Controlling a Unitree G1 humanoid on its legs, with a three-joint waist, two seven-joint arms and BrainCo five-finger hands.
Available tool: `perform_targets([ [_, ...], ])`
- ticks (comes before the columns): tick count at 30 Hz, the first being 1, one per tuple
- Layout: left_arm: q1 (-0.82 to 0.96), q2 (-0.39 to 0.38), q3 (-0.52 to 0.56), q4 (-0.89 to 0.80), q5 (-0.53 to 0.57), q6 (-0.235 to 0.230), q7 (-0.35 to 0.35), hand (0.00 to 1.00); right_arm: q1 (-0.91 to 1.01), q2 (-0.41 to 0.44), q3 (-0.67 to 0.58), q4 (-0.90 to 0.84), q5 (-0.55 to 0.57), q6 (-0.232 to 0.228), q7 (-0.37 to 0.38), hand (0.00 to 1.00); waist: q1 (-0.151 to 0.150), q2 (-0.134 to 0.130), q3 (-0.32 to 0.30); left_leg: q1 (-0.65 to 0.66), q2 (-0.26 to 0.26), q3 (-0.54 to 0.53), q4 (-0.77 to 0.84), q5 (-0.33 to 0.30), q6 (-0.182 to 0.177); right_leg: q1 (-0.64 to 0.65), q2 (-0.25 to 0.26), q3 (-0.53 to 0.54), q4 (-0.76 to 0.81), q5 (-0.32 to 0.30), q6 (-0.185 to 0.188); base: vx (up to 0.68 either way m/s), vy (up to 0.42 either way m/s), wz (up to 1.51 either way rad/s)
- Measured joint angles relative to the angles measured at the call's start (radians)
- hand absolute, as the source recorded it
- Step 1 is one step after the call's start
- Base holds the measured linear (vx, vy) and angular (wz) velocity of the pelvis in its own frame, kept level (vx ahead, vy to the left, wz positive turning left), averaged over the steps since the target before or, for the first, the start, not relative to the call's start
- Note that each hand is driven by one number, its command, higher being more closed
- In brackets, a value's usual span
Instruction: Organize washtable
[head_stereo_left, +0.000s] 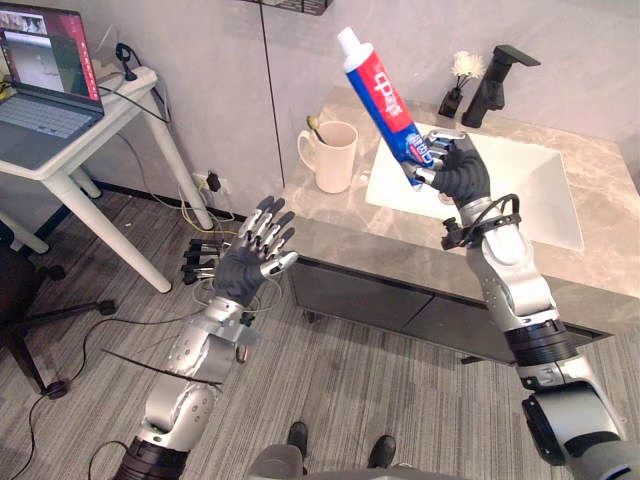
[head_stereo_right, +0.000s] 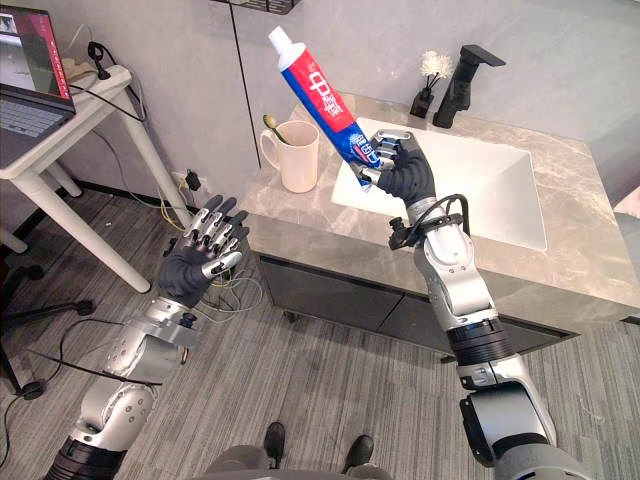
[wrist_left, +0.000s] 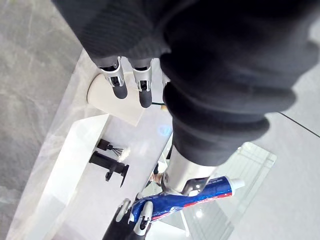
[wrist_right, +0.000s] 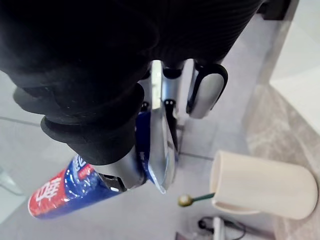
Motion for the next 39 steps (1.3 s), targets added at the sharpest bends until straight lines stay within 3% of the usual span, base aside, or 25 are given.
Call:
perform_targets([
  [6,-0.012,0.077,0.018,0.000,-0.103,0.002,0.000,0.00,0.101,-0.003,-0.001,-0.043,-0.026,0.005,0.023,1.00,0.001,0.003,-0.031,0.015,-0.006,-0.017,-0.010,0.000,0.000,0.016,-0.005,-0.014,0.000,-0.007,0.008,0.03,0.028,0.09],
  [13,-0.023,0.103,0.052,0.000,-0.139,0.003,-0.002,0.00,0.174,0.002,-0.007,-0.044,-0.043,0.021,0.027,1.00,-0.002,0.011,-0.037,0.015,-0.013,-0.025,-0.016,0.004,0.003,0.018,-0.009,-0.023,0.000,-0.007,0.009,0.00,0.021,0.04],
  [22,-0.057,0.100,0.042,0.000,-0.138,0.022,0.001,0.00,0.261,0.124,0.001,-0.129,-0.038,0.032,0.049,1.00,-0.023,0.015,-0.040,0.017,-0.014,-0.022,-0.016,0.003,0.003,0.018,-0.011,-0.021,0.000,-0.007,0.008,0.00,0.002,-0.01],
  [27,-0.103,0.053,-0.007,0.000,-0.138,0.031,0.003,0.00,0.287,0.187,0.128,-0.136,-0.031,0.055,0.099,1.00,-0.023,0.025,-0.052,0.021,-0.013,-0.016,-0.016,0.003,0.003,0.017,-0.011,-0.013,0.000,-0.007,0.008,0.00,0.014,-0.03],
  [39,-0.138,0.010,-0.044,0.030,-0.133,0.032,0.005,0.00,0.303,0.220,0.267,-0.136,-0.032,0.075,0.186,1.00,-0.023,0.024,-0.054,0.025,-0.012,-0.003,-0.017,0.003,0.003,0.015,-0.009,-0.001,0.000,-0.007,0.008,0.00,0.008,-0.03],
])
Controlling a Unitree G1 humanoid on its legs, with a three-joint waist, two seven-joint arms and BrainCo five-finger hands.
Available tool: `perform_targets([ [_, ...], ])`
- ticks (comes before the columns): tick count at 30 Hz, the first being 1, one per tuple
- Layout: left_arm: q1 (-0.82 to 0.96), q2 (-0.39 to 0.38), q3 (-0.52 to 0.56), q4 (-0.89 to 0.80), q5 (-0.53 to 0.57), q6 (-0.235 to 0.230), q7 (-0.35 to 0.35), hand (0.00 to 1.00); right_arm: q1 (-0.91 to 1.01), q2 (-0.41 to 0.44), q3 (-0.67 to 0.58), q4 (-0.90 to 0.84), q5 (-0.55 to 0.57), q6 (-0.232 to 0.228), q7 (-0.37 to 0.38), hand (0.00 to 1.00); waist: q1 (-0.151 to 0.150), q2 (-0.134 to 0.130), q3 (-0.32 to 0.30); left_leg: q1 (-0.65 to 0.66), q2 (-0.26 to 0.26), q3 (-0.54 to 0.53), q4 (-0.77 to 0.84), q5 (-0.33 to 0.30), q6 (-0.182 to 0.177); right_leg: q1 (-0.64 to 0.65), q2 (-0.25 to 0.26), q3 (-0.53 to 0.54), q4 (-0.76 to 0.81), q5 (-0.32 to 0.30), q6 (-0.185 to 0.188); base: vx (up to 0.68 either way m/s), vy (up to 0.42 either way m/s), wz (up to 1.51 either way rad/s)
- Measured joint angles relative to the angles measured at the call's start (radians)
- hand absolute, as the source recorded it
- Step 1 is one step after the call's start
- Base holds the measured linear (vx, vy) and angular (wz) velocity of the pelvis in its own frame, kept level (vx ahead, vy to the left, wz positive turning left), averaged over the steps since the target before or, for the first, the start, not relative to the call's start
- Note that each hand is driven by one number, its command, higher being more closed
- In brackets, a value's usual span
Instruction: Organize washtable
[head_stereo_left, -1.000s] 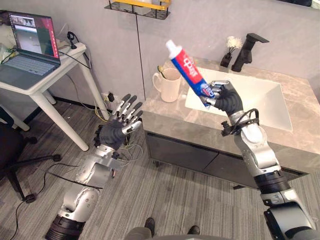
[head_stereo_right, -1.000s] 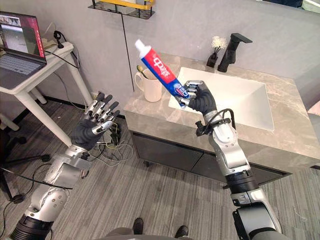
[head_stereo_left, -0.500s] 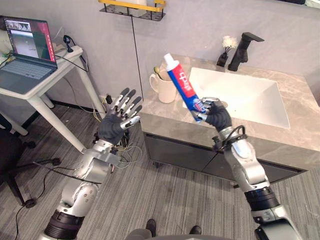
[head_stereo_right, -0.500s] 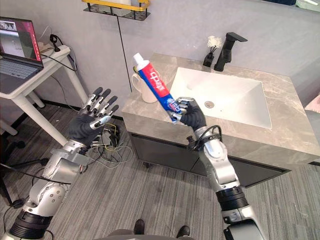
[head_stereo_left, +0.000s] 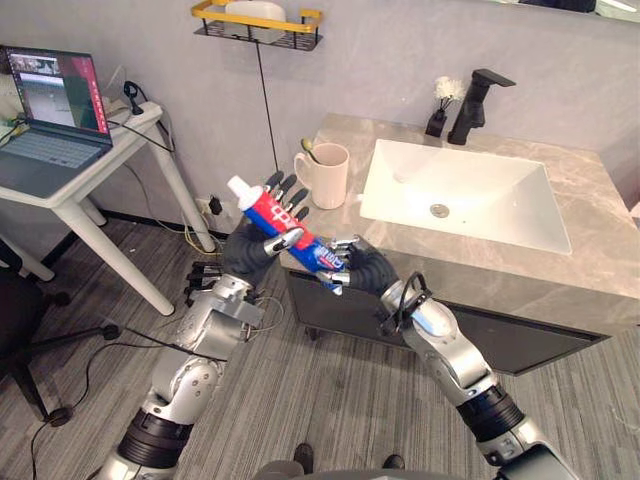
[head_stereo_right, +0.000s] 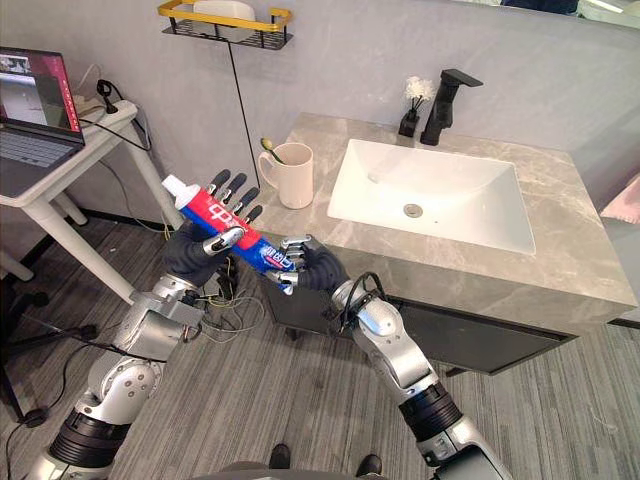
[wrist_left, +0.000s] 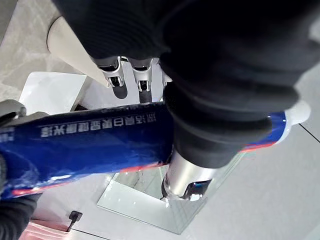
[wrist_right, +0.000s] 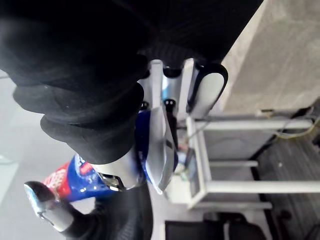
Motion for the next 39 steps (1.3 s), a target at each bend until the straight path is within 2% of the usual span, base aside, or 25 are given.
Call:
perform_targets([
  [4,-0.029,-0.001,0.000,0.027,0.000,0.000,-0.003,0.00,0.008,0.001,0.002,0.000,-0.003,0.010,0.008,1.00,-0.001,-0.001,-0.001,0.000,0.000,0.000,0.000,0.000,0.000,0.000,0.000,0.000,0.000,0.000,0.000,0.00,0.000,0.00],
  [5,-0.035,-0.002,0.000,0.027,0.000,0.000,-0.003,1.00,0.018,0.001,0.002,0.001,-0.010,0.010,0.009,1.00,-0.001,-0.001,-0.004,0.000,0.000,0.001,-0.002,0.000,0.000,-0.001,0.000,0.000,0.000,0.000,0.000,0.00,0.000,0.00],
  [9,-0.037,-0.016,-0.001,0.049,0.000,0.006,-0.005,1.00,0.041,0.009,0.005,0.027,-0.017,0.010,0.010,1.00,-0.002,-0.001,-0.028,0.000,0.000,0.003,-0.007,0.000,0.000,-0.005,0.000,0.002,0.000,0.000,0.000,0.00,0.003,-0.01],
  [19,-0.037,-0.031,-0.001,0.053,0.003,0.014,-0.006,1.00,0.059,0.038,-0.002,0.038,-0.045,0.010,0.009,1.00,-0.001,-0.001,-0.029,0.024,0.002,0.024,-0.024,0.000,0.000,0.000,0.001,0.024,0.000,0.000,0.000,0.00,0.013,-0.06],
  [20,-0.037,-0.032,-0.001,0.053,0.003,0.017,-0.006,1.00,0.065,0.046,-0.002,0.040,-0.044,0.010,0.007,0.00,-0.001,-0.001,-0.030,0.024,0.003,0.029,-0.025,0.000,0.000,-0.001,0.001,0.027,0.000,0.000,0.000,0.03,0.010,-0.13],
  [26,-0.071,-0.042,0.027,0.053,0.037,0.020,0.000,1.00,0.094,0.057,-0.021,0.060,-0.032,0.011,0.006,0.00,-0.011,-0.001,-0.030,0.027,0.005,0.036,-0.026,0.000,0.000,-0.009,0.003,0.035,0.000,0.000,0.000,0.00,0.006,-0.03],
  [28,-0.103,-0.024,0.035,0.056,0.041,0.020,0.003,1.00,0.123,0.065,-0.053,0.064,-0.017,0.012,0.002,0.00,-0.013,-0.001,-0.030,0.028,0.007,0.037,-0.027,0.000,0.000,-0.010,0.005,0.035,0.000,0.000,0.000,0.00,0.002,-0.04],
  [31,-0.239,0.077,0.057,0.120,0.125,0.020,0.004,1.00,0.176,0.061,-0.080,0.069,-0.007,0.017,0.004,0.00,-0.005,-0.001,-0.031,0.037,0.012,0.053,-0.032,-0.001,-0.001,-0.011,0.011,0.050,-0.001,0.000,0.000,-0.01,0.002,-0.15],
  [33,-0.434,0.189,0.059,0.245,0.178,0.018,0.020,1.00,0.238,0.052,-0.081,0.068,-0.009,0.020,0.010,0.00,-0.004,-0.001,-0.033,0.037,0.014,0.060,-0.034,-0.001,-0.002,-0.016,0.013,0.058,-0.001,-0.003,-0.005,-0.01,0.002,-0.13],
  [36,-0.637,0.281,0.062,0.369,0.193,-0.013,0.044,1.00,0.301,0.042,-0.070,0.068,-0.009,0.030,0.019,0.00,-0.031,-0.002,-0.036,0.033,0.014,0.062,-0.035,-0.003,-0.004,-0.022,0.011,0.060,-0.004,-0.001,-0.003,0.01,0.009,-0.03],
  [39,-0.762,0.332,0.058,0.444,0.193,-0.041,0.044,1.00,0.340,0.034,-0.043,0.068,-0.009,0.032,0.041,0.00,-0.043,-0.005,-0.050,0.010,0.015,0.068,-0.035,-0.003,-0.004,-0.049,0.011,0.069,-0.005,0.002,-0.002,0.05,0.011,-0.07],
])
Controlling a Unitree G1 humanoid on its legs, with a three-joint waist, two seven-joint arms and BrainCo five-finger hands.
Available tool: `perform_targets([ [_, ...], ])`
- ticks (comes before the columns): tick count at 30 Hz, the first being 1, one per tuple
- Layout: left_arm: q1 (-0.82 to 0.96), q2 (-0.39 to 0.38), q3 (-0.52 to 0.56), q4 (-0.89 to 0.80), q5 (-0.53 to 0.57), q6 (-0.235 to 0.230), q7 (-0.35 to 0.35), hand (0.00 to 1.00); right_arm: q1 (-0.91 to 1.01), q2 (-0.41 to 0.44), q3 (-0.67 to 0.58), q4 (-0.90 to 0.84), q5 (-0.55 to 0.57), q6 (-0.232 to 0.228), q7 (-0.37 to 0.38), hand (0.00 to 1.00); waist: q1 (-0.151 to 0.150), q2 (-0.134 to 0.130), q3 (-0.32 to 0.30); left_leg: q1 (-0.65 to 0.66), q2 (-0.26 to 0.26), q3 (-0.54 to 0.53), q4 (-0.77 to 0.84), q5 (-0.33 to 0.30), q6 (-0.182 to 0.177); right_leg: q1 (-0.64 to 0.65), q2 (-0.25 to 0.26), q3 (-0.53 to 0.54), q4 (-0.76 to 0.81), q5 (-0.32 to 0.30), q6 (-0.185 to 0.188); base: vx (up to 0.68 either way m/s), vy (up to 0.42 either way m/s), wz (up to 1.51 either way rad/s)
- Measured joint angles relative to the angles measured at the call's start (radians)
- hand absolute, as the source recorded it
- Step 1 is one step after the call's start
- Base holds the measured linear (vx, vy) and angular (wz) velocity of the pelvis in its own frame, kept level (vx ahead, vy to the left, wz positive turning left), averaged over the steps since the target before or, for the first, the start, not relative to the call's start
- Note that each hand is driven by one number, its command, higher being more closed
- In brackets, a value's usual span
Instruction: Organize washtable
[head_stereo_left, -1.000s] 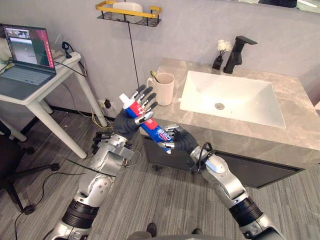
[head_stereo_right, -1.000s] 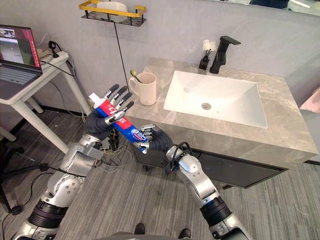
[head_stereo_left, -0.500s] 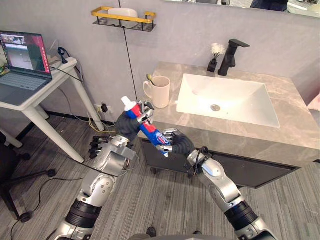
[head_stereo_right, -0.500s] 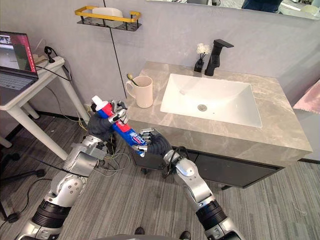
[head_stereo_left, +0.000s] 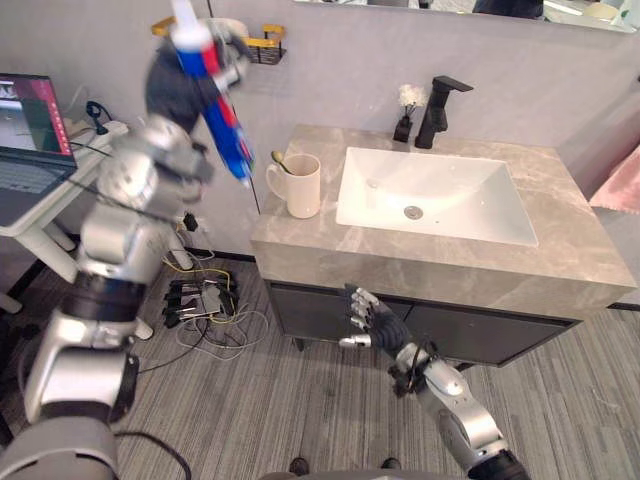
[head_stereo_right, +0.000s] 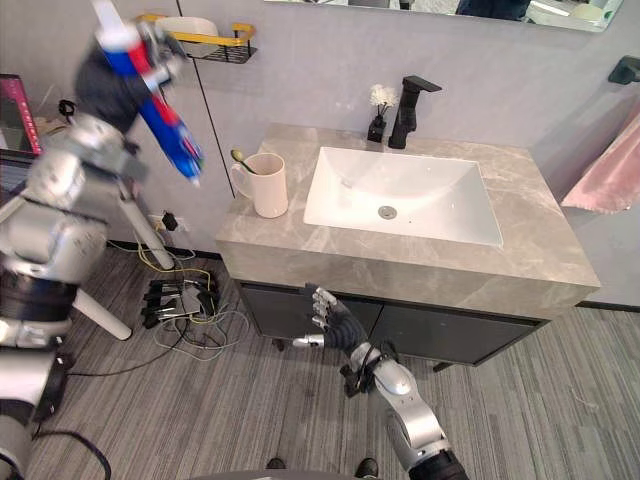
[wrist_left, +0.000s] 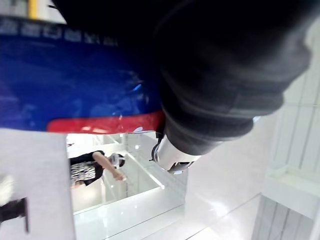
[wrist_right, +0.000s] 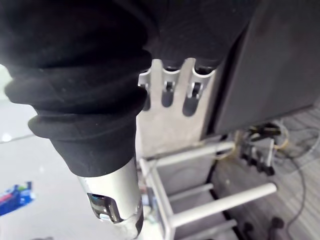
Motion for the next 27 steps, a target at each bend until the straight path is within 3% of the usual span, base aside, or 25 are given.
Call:
perform_targets([
  [2,-0.076,0.028,-0.009,0.060,0.000,-0.013,0.013,1.00,0.023,-0.001,0.035,0.000,0.000,0.002,0.016,0.00,-0.011,-0.001,-0.001,-0.002,0.000,0.005,0.002,0.000,0.000,-0.001,0.001,0.011,0.000,0.002,0.000,0.06,0.004,-0.10],
  [8,-0.139,0.015,-0.038,0.069,0.025,-0.050,0.067,1.00,0.055,0.003,0.045,-0.004,-0.002,0.001,0.034,0.00,-0.025,-0.011,-0.005,-0.038,0.000,0.007,0.004,0.000,0.000,-0.047,0.000,0.024,-0.002,0.012,-0.001,0.01,0.009,-0.05],
  [11,-0.203,0.012,-0.044,0.087,0.073,-0.070,0.106,1.00,0.078,0.003,0.047,-0.017,-0.010,0.001,0.036,0.00,-0.031,-0.035,-0.002,-0.083,0.001,0.022,0.019,0.001,0.001,-0.087,0.001,0.043,-0.002,0.027,-0.007,-0.02,0.024,-0.16],
  [15,-0.307,0.012,-0.046,0.090,0.196,-0.090,0.141,1.00,0.139,0.000,0.040,-0.050,-0.040,-0.001,0.038,0.00,-0.060,-0.073,0.007,-0.137,0.002,0.032,0.037,0.001,0.001,-0.138,-0.004,0.054,-0.002,0.041,-0.017,-0.02,0.032,-0.07],
  [20,-0.319,0.012,-0.045,0.086,0.264,-0.094,0.157,1.00,0.155,0.000,0.030,-0.050,-0.071,-0.004,0.038,0.00,-0.066,-0.079,0.022,-0.165,0.005,0.053,0.039,0.001,0.001,-0.176,-0.002,0.075,-0.002,0.048,-0.019,0.00,0.019,-0.12],
  [27,-0.410,0.001,-0.046,0.135,0.304,-0.092,0.186,1.00,0.162,0.000,-0.010,-0.050,-0.078,-0.008,0.035,0.00,-0.074,-0.081,0.087,-0.202,0.009,0.061,0.051,0.001,0.001,-0.212,0.003,0.092,0.002,0.058,-0.027,0.04,0.007,-0.04],
])
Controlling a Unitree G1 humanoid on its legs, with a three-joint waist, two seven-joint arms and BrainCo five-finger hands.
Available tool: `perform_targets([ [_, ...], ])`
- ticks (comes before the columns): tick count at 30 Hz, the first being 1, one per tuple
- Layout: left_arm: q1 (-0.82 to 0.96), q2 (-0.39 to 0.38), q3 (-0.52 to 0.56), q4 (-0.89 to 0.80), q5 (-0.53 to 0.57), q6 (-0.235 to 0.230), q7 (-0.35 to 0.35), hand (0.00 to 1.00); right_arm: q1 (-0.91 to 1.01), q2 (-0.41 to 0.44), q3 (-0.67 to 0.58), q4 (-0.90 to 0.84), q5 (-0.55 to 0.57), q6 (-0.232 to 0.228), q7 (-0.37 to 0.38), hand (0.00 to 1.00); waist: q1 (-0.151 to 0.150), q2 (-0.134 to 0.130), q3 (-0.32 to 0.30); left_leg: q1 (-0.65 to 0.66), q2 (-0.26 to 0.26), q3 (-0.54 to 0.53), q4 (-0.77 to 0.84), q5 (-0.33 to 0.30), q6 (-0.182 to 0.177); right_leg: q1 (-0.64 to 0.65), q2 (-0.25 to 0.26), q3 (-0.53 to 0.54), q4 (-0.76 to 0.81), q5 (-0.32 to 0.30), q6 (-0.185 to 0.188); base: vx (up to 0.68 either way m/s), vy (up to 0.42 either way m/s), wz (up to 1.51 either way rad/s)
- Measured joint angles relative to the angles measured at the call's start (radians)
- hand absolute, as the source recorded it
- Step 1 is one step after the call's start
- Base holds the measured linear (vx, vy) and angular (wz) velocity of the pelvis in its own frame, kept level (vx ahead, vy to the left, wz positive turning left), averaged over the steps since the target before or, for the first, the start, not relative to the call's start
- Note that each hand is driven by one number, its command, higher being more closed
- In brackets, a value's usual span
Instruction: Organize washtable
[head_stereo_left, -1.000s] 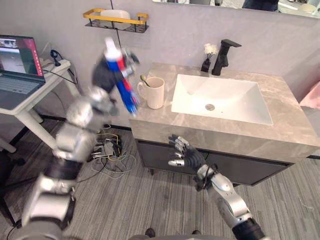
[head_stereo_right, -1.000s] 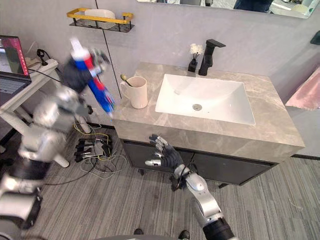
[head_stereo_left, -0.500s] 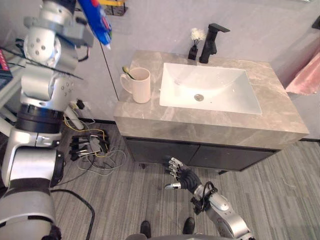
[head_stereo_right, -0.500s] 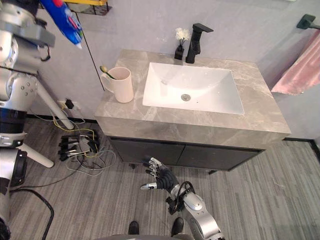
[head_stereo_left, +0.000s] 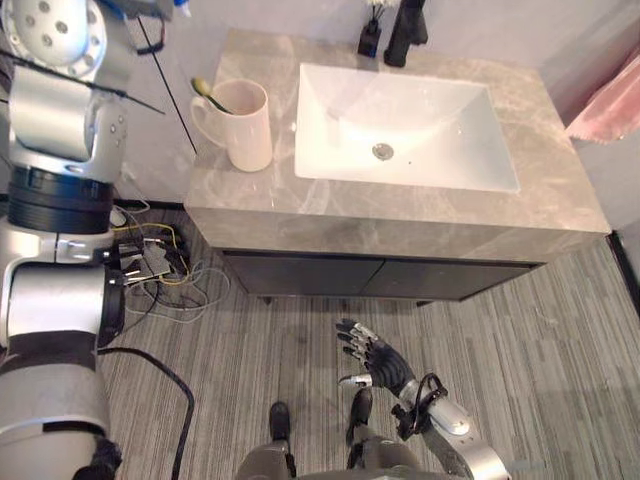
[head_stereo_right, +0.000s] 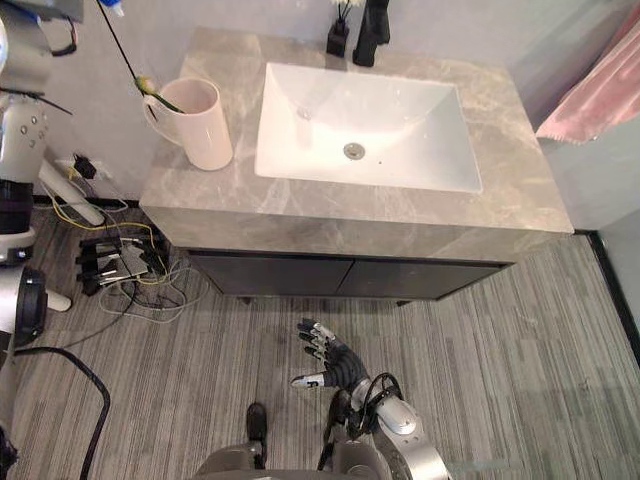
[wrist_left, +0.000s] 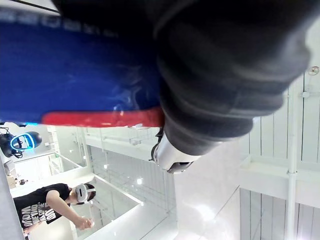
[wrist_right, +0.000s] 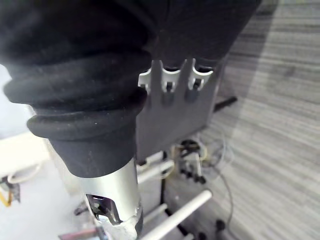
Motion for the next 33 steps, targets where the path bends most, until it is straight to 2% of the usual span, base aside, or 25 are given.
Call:
perform_targets([
  [3,-0.033,-0.011,0.000,0.032,0.001,-0.001,0.027,1.00,0.002,0.003,0.001,0.000,0.000,-0.007,0.000,0.00,-0.005,-0.002,0.018,0.000,0.002,0.000,0.000,0.000,0.000,-0.001,0.005,0.004,0.000,0.006,-0.007,0.03,0.005,-0.04],
  [6,-0.044,-0.012,0.000,0.032,0.001,-0.006,0.040,1.00,0.003,0.010,0.000,0.000,0.000,-0.008,-0.001,0.00,-0.005,-0.015,0.052,-0.002,0.002,0.000,0.003,-0.001,0.000,-0.004,0.005,0.006,-0.003,0.006,-0.007,0.00,0.000,0.00],
  [13,-0.044,-0.012,0.002,0.034,0.011,-0.011,0.071,1.00,0.009,0.015,-0.010,0.000,0.024,-0.010,-0.022,0.00,-0.011,-0.024,0.077,-0.032,0.007,0.007,0.024,-0.002,0.000,-0.028,0.005,0.017,-0.001,0.012,-0.011,0.00,0.002,-0.02],
  [23,-0.046,-0.029,0.005,0.064,0.011,-0.017,0.071,1.00,0.013,0.013,-0.040,0.000,0.041,-0.017,-0.024,0.00,-0.019,-0.027,0.138,-0.053,0.010,0.014,0.058,-0.011,-0.004,-0.038,0.006,0.028,0.001,0.020,-0.014,0.00,0.004,-0.03],
  [28,-0.045,-0.059,0.011,0.082,0.012,-0.016,0.072,1.00,0.028,0.013,-0.041,0.000,0.041,-0.017,-0.024,0.00,-0.018,-0.027,0.147,-0.075,0.010,0.014,0.078,-0.019,0.002,-0.052,0.005,0.029,0.001,0.025,-0.015,0.00,0.000,0.00],
  [33,-0.044,-0.065,0.011,0.101,0.017,-0.016,0.071,1.00,0.055,0.013,-0.052,0.000,0.041,-0.022,-0.024,0.00,-0.019,-0.027,0.174,-0.097,0.019,0.017,0.148,-0.060,0.004,-0.042,0.007,0.032,0.001,0.026,-0.014,0.01,0.022,-0.03],
])
